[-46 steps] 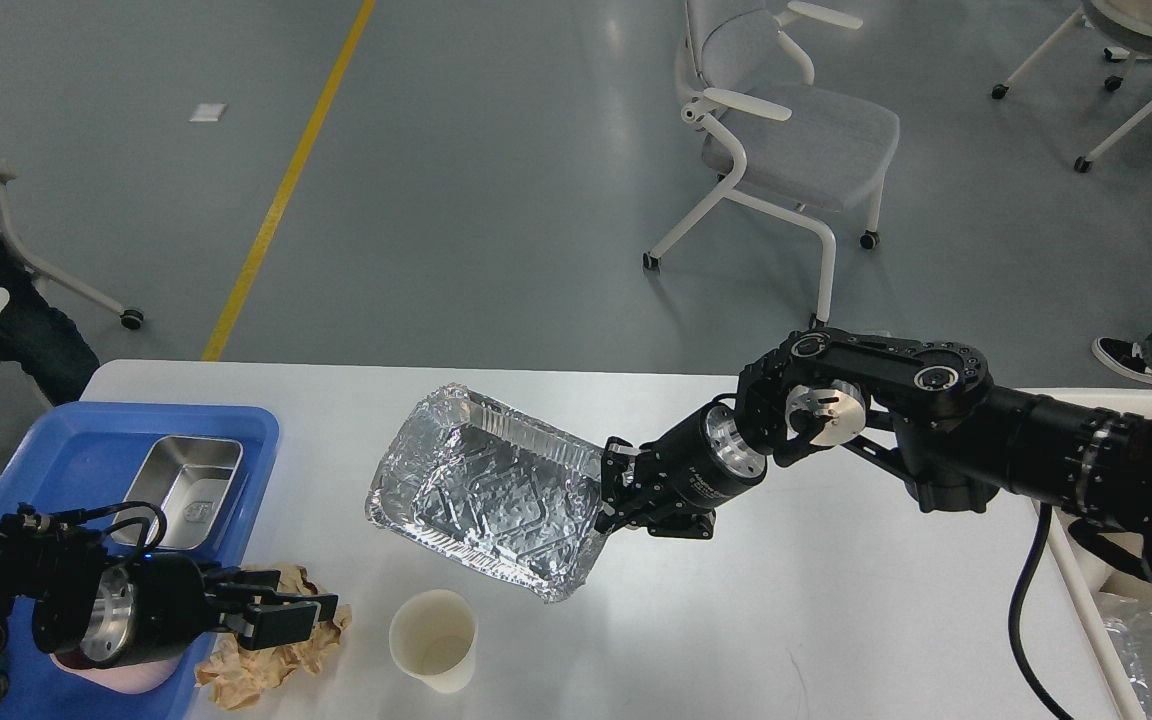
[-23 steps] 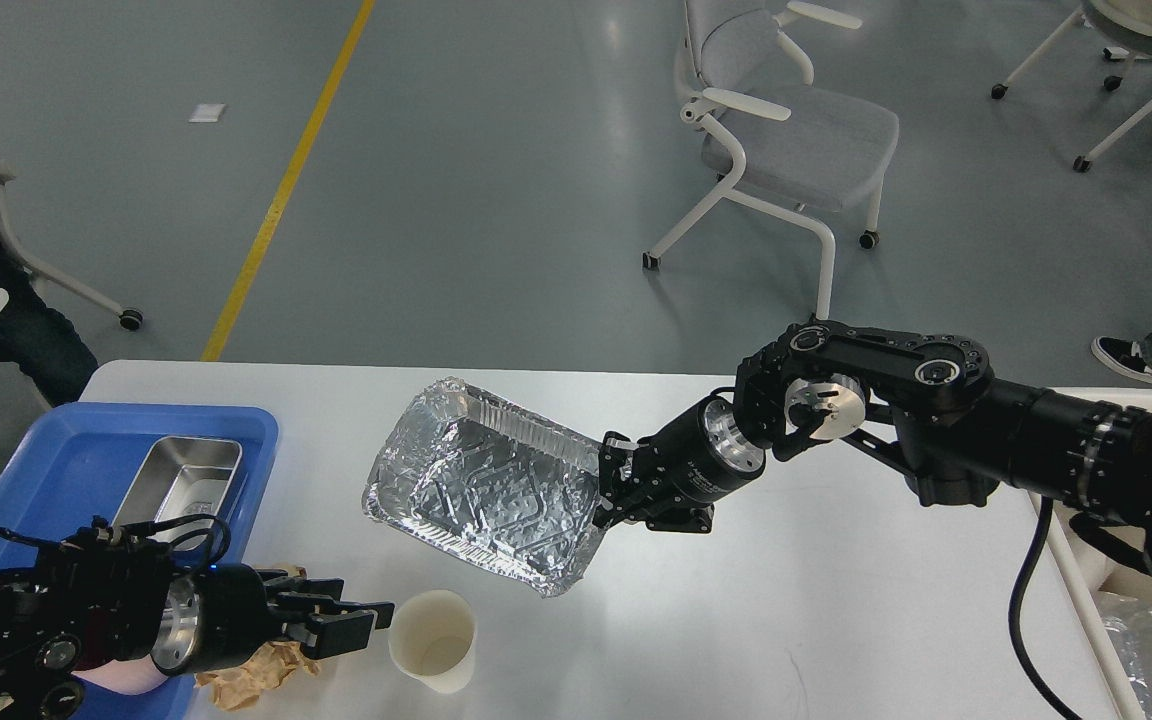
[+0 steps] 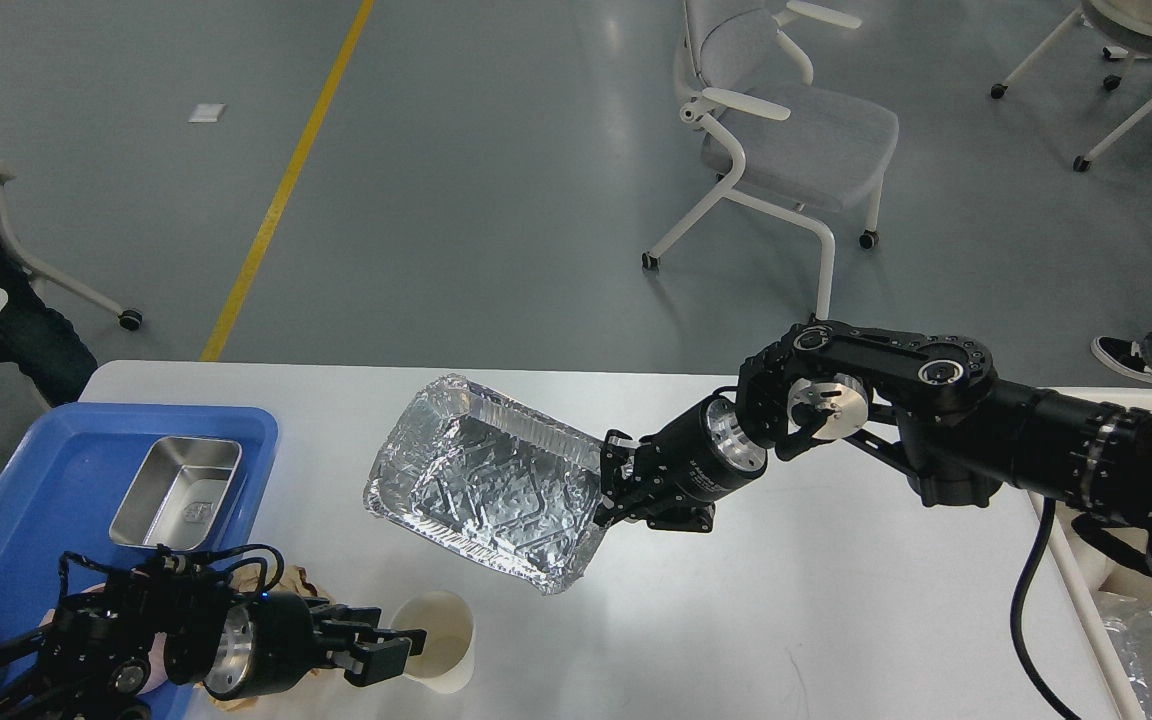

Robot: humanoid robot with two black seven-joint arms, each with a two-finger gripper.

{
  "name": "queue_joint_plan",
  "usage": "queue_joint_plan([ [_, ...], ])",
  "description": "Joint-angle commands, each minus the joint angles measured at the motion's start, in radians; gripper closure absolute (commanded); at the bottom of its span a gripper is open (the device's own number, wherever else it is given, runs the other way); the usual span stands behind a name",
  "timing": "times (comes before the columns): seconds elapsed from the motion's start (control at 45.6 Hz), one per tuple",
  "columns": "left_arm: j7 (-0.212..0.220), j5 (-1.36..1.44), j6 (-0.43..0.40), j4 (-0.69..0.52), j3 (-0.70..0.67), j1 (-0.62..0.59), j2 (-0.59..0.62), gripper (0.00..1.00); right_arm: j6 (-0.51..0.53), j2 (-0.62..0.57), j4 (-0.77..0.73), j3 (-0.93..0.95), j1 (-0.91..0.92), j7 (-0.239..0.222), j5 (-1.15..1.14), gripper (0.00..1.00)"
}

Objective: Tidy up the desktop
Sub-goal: 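Reach the left gripper toward the white paper cup and grasp it, then lift the paper cup and drop it into the held foil tray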

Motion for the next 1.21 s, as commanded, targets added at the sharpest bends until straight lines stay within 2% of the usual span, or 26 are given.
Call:
queue_joint_plan([
  [0.0, 0.005, 0.012, -0.004, 0.003, 0.030, -0.007, -0.021, 1.00, -0.001, -0.001, -0.002, 0.002, -0.003, 0.000, 0.000, 1.00],
  [0.154, -0.001, 0.008, -0.042, 0.003, 0.021, -0.009, -0.026, 1.00, -0.008, -0.001, -0.002, 0.005, -0.008, 0.000, 0.000, 1.00],
  [0.263, -0.023, 0.003, -0.076, -0.009, 0.013, -0.009, -0.012, 1.00, -0.001, 0.001, -0.011, 0.008, -0.004, -0.002, 0.002, 1.00],
  [0.483, -0.184, -0.028, -0.081, -0.086, -0.008, -0.009, 0.025, 1.00, 0.003, 0.001, -0.014, 0.006, -0.014, -0.002, 0.015, 1.00],
  [0.571, -0.219, -0.037, -0.081, -0.123, -0.024, -0.009, 0.042, 1.00, 0.022, 0.005, -0.014, 0.014, -0.020, 0.000, 0.017, 1.00],
  [0.768, -0.267, -0.051, -0.075, -0.173, -0.036, -0.007, 0.069, 1.00, 0.034, 0.011, -0.015, 0.043, -0.029, 0.001, 0.031, 1.00],
  [0.966, -0.276, -0.090, -0.079, -0.203, -0.103, -0.009, 0.073, 1.00, 0.040, 0.018, -0.025, 0.052, -0.034, 0.003, 0.037, 1.00],
  [1.097, -0.308, -0.118, -0.085, -0.203, -0.165, -0.016, 0.086, 1.00, 0.037, 0.018, -0.025, 0.048, -0.035, 0.003, 0.034, 1.00],
  [1.185, -0.313, -0.153, -0.091, -0.203, -0.206, -0.053, 0.086, 1.00, 0.034, 0.018, -0.025, 0.048, -0.038, 0.003, 0.031, 1.00],
])
